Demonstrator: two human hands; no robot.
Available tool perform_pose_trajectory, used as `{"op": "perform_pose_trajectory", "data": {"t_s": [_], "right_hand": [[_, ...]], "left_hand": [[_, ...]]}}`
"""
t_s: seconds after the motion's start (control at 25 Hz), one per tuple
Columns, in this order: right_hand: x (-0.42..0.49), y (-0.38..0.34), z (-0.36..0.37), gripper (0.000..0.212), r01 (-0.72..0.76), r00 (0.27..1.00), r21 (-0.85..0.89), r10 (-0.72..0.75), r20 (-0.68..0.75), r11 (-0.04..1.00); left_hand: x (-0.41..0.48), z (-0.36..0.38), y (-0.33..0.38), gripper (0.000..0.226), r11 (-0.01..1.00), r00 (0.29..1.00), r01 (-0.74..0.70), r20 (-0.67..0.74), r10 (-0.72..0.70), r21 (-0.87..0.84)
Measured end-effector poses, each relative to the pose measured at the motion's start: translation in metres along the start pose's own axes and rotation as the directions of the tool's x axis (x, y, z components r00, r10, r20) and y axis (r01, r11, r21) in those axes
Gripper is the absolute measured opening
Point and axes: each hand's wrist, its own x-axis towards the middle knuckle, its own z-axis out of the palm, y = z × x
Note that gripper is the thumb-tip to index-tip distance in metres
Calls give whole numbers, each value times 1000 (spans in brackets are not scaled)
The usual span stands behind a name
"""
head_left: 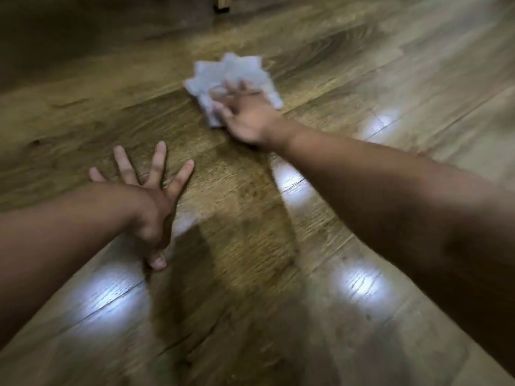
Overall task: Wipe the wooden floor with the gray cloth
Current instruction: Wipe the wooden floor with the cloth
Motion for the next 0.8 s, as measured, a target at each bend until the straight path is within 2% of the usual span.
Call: {"op": "perform_pose_trajectory", "data": {"t_s": [0.04,0.12,0.16,0.2,0.24,0.32,0.4,0.44,0.52,0.6,0.68,0.76,0.8], "right_hand": [[4,-52,15,49,165,984,7,-165,63,986],[-8,-110,24,49,420,894,49,-422,149,906],[-18,-102,21,50,475,866,73,-481,137,877],[-30,-75,16,50,465,878,70,-470,88,882],[-43,-34,9,49,372,927,69,-375,28,926],[-70,69,-14,47,24,999,51,-22,-41,998],[-72,146,-43,50,-328,943,-28,326,-69,944],[-58,162,-56,50,-419,907,-34,417,-52,907],[-16,145,-67,48,-476,878,41,478,-24,878],[22,85,-65,45,-387,921,81,389,-12,918],[54,10,-50,50,-205,978,77,207,-15,976],[67,-78,-22,54,54,998,-9,-54,41,998],[65,-117,-5,54,233,967,-49,-226,117,971]], "left_hand": [[1,-1,0,167,1000,999,4,34,-4,-6],[6,-2,-1,168,1000,994,16,112,-16,-3],[8,0,-2,168,1000,992,16,123,-15,-7],[10,1,-3,170,1000,994,8,110,-5,-23],[11,3,-4,172,999,996,-6,87,10,-45],[12,5,-4,174,997,998,-42,41,44,-62],[13,6,-5,174,998,998,-51,34,52,-33],[14,4,-6,173,999,998,-43,38,44,-26],[13,1,-3,171,999,998,-28,50,29,-28],[12,0,-1,171,999,998,-9,65,11,-38],[11,0,2,172,999,997,14,73,-11,-38],[10,-2,4,171,999,996,42,83,-41,-15],[10,-1,4,168,999,994,55,97,-54,-1]]}}
